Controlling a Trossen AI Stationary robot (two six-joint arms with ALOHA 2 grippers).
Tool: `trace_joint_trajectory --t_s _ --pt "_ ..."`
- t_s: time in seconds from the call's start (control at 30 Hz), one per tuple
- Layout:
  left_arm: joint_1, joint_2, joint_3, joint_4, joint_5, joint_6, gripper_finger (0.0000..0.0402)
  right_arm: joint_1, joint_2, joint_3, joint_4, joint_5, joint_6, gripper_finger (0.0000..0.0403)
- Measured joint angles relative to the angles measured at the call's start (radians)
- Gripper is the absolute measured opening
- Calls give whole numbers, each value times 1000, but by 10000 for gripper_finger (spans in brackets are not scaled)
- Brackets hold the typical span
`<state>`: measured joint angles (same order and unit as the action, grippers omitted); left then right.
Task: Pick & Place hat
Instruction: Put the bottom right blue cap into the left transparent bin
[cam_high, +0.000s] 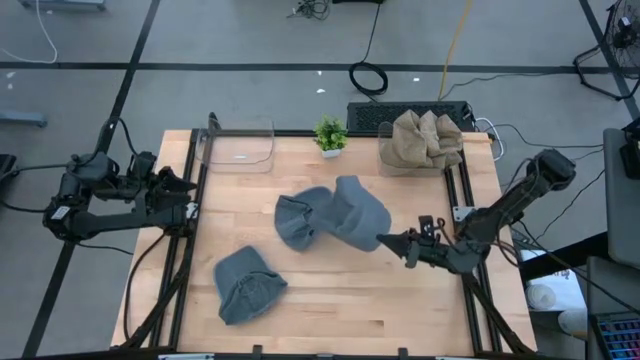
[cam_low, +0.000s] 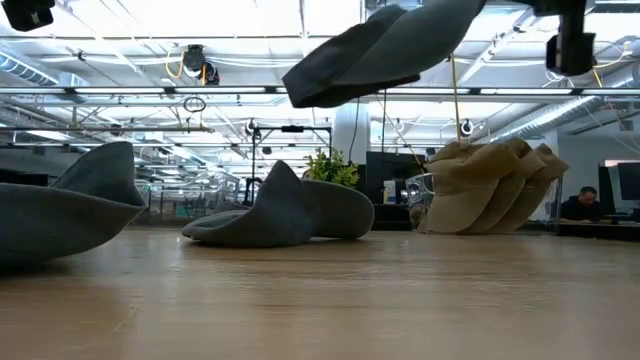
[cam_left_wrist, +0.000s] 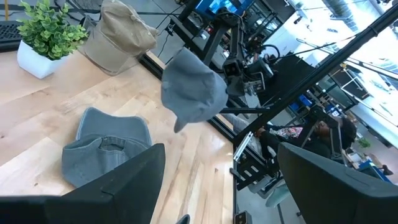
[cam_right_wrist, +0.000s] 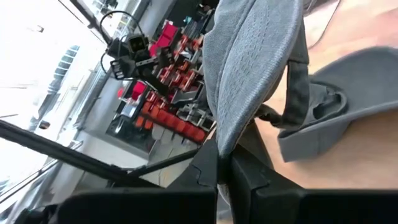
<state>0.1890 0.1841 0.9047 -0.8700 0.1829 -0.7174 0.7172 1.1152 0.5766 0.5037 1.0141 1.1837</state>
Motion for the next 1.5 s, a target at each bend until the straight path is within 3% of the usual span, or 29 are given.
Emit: trace_joint_trajectory --t_s 0.27,0.43,0.63,0.83,1.03,1.5 --pt "0 0 0 0 1 2 321 -85 0 0 31 -111 -38 0" --pt "0 0 0 5 1 0 321 -163 0 5 133 -239 -151 0" --pt "0 0 0 6 0 -54 321 -241 0 56 135 -296 -289 0" --pt "0 0 0 6 1 -93 322 -285 0 71 125 -388 -323 0" --pt "0 0 0 6 -9 -104 322 -286 1 71 74 -392 -241 0" --pt "0 0 0 6 27 -53 322 -286 1 71 74 -394 -254 0"
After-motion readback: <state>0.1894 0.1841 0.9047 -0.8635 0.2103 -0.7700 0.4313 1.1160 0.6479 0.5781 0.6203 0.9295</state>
